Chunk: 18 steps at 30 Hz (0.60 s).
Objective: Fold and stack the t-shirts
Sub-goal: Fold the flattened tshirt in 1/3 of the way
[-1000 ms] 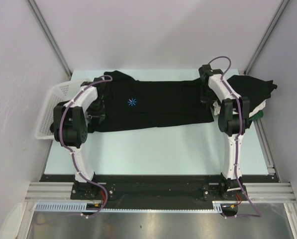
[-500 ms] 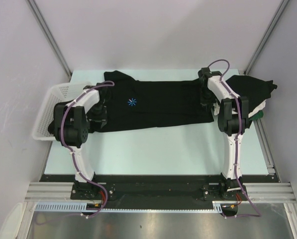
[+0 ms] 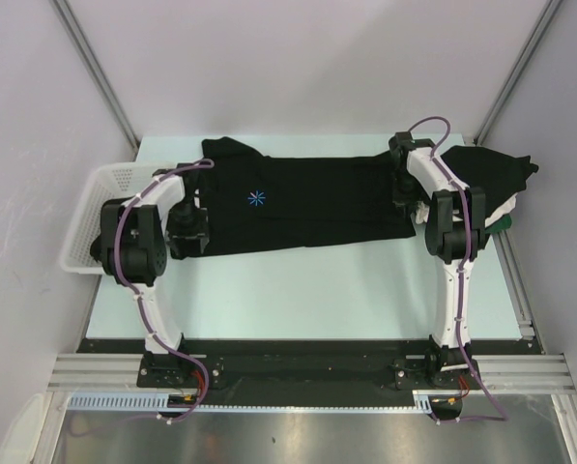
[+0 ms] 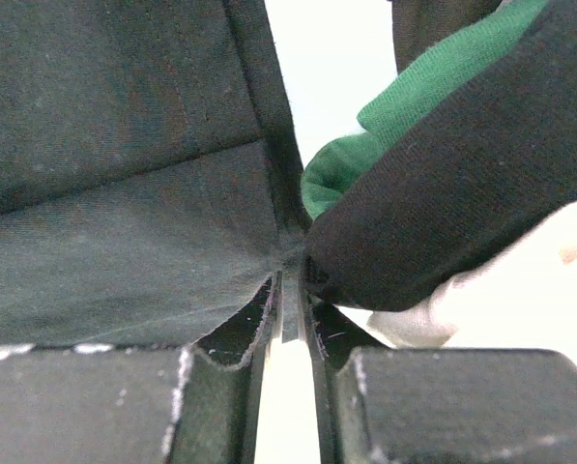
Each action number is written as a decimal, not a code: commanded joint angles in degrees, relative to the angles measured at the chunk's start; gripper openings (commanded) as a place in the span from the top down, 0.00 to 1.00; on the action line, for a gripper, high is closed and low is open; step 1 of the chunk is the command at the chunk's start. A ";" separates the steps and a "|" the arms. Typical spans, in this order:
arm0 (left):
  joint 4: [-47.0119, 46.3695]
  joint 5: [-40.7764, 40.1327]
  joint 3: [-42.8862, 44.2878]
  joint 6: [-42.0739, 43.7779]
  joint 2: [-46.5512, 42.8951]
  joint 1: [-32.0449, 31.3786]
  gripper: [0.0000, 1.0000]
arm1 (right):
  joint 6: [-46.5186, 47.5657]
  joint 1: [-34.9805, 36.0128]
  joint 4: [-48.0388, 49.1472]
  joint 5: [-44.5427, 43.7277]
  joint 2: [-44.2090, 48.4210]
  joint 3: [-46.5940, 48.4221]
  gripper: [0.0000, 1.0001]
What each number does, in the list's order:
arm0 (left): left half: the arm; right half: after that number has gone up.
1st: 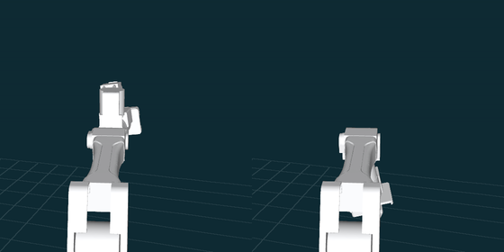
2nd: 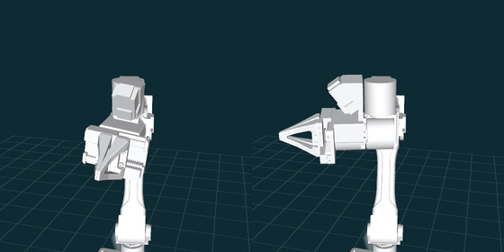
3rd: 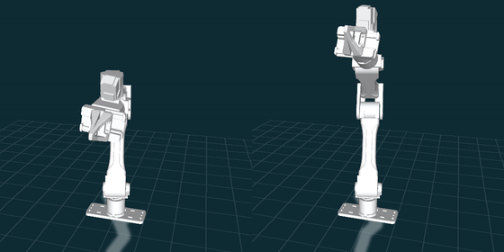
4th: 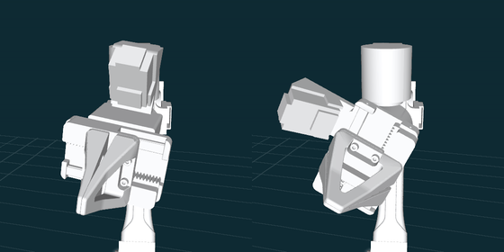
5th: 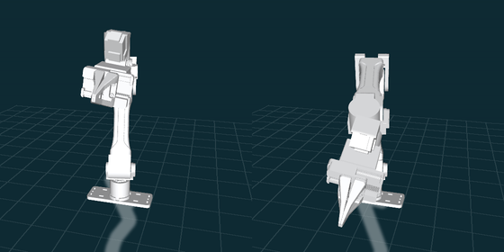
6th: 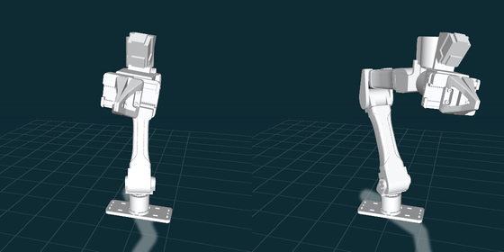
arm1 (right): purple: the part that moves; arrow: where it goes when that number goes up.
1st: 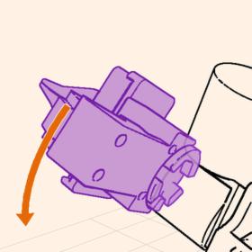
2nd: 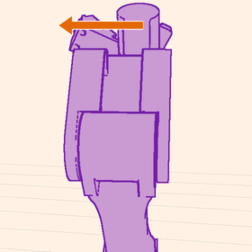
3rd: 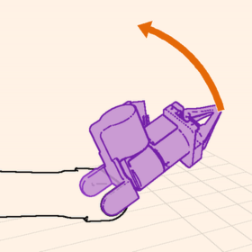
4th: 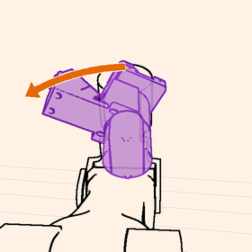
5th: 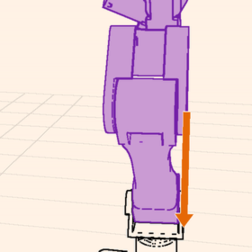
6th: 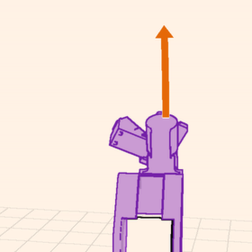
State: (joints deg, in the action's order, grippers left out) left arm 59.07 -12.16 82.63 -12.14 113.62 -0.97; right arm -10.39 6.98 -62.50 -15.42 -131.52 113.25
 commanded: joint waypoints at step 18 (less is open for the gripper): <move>-5.01 26.13 0.78 1.24 -3.67 12.14 0.24 | 0.02 0.05 0.01 -1.01 2.15 -0.22 0.83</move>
State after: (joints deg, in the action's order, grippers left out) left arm 56.95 12.93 82.63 -9.82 112.75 5.26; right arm -10.41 7.01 -62.46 -15.46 -131.52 113.23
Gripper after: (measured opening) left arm 0.758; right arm 0.164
